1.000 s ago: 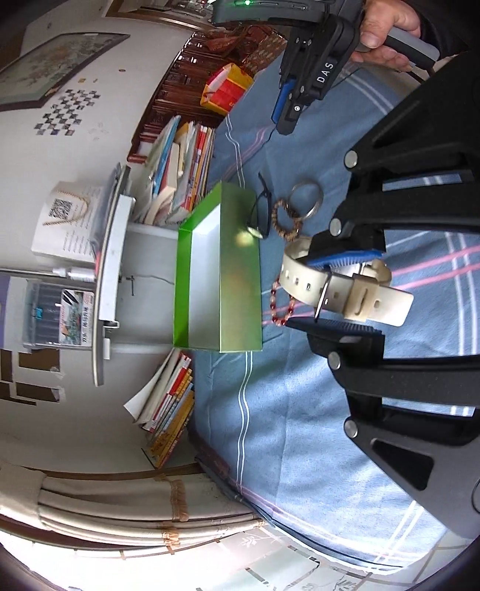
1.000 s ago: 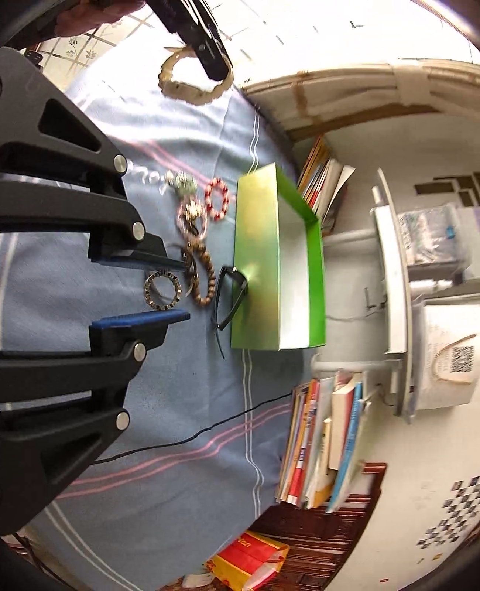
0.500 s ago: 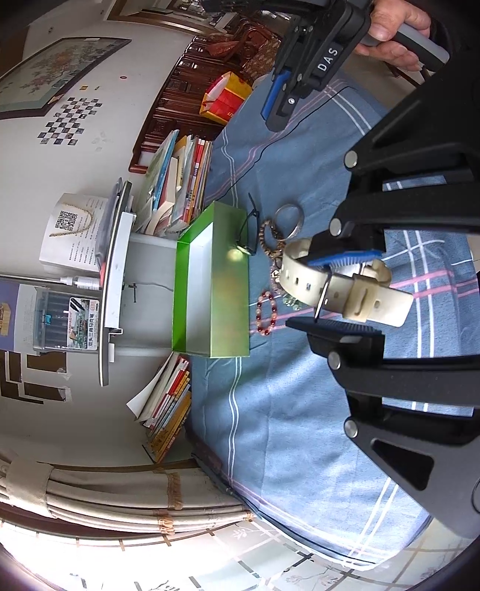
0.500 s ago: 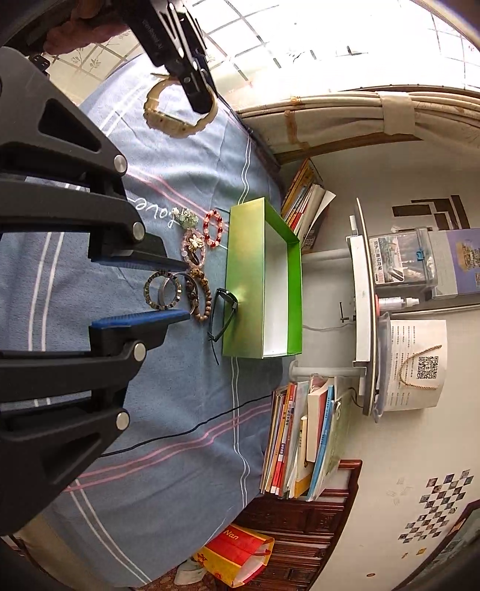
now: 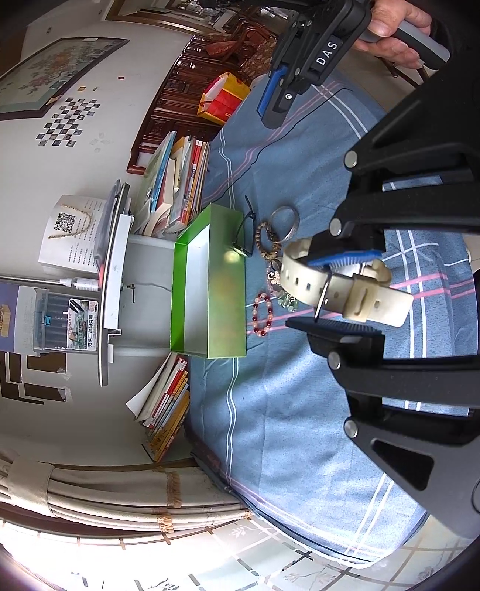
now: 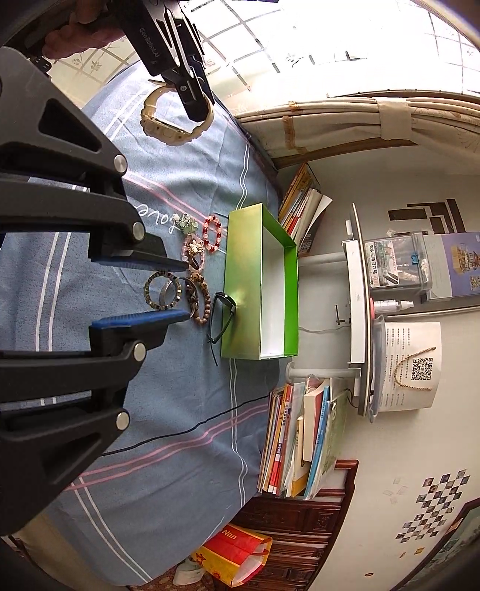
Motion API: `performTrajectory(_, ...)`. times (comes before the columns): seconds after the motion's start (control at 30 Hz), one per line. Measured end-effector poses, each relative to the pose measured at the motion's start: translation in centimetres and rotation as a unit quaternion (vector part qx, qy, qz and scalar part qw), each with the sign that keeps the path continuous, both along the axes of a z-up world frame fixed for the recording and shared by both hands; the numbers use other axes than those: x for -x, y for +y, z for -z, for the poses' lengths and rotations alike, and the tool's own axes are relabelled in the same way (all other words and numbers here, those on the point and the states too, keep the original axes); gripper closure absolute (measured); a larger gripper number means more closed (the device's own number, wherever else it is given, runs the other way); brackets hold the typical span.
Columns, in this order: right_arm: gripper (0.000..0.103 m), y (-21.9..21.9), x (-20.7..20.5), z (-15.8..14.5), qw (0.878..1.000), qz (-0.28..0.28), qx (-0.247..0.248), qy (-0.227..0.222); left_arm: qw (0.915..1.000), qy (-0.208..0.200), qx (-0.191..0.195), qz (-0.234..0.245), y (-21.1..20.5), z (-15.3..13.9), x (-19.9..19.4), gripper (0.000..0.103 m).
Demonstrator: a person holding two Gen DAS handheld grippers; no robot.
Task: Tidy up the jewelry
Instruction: 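Lift the watch with the left gripper while right lifts the gold ring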
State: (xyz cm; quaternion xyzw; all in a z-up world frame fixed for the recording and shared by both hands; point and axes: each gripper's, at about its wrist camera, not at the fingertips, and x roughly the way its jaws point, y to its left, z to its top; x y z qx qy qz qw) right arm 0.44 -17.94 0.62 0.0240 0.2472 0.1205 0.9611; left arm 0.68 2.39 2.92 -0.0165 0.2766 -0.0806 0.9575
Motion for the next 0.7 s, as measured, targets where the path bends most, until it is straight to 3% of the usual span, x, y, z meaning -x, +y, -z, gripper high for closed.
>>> performTrajectory(0.7, 0.082, 0.0, -0.8, 0.6, 1.000, 0.007, 0.005, 0.014, 0.9999, 0.016, -0.003, 0.002, 0.0, 0.6, -1.1, 0.078)
